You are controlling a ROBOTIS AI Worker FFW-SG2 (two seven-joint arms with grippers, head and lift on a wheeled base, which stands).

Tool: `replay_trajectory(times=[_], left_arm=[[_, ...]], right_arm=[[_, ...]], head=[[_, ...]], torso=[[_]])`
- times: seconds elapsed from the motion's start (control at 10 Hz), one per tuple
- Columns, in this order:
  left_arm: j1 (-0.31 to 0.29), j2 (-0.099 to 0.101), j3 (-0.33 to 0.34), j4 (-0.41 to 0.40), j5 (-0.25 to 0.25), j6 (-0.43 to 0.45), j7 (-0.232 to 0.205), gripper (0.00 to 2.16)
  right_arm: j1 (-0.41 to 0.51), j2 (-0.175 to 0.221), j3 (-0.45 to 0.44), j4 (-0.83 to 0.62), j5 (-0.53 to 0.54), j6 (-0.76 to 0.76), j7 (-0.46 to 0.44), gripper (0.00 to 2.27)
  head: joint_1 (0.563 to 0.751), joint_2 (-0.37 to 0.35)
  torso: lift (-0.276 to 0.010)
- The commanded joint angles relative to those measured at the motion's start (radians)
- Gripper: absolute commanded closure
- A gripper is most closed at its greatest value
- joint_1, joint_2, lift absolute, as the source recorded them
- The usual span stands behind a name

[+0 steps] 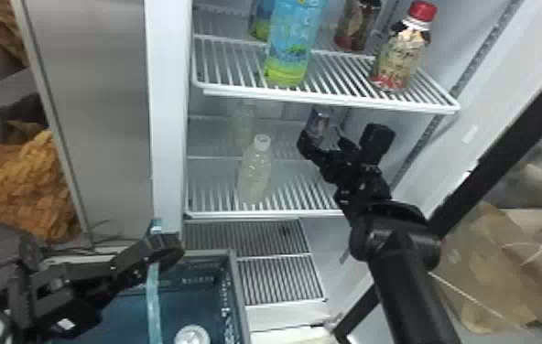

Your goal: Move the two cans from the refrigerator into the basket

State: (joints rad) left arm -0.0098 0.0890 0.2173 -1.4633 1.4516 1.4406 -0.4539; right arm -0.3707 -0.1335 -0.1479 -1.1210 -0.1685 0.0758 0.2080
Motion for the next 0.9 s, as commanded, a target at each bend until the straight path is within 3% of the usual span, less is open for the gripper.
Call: replay_trajectory(times=[0.0,0.8], left_arm=[[0.000,0.000,0.000,-0.001,0.002,0.000,0.001,1.20],[-0.010,0.002,-0.006,-0.001,0.006,-0.007,0.011,1.20]], right_arm=[[-0.015,0.000,0.010,0.020,0.005,-0.002,-0.012,0.12],[-0.150,-0.008,0.010,0.190,0.047,-0.007,-0.045,0.12]], head=[[0.695,-0.287],[0.695,-0.287]], torso=[[-0.218],[-0.218]])
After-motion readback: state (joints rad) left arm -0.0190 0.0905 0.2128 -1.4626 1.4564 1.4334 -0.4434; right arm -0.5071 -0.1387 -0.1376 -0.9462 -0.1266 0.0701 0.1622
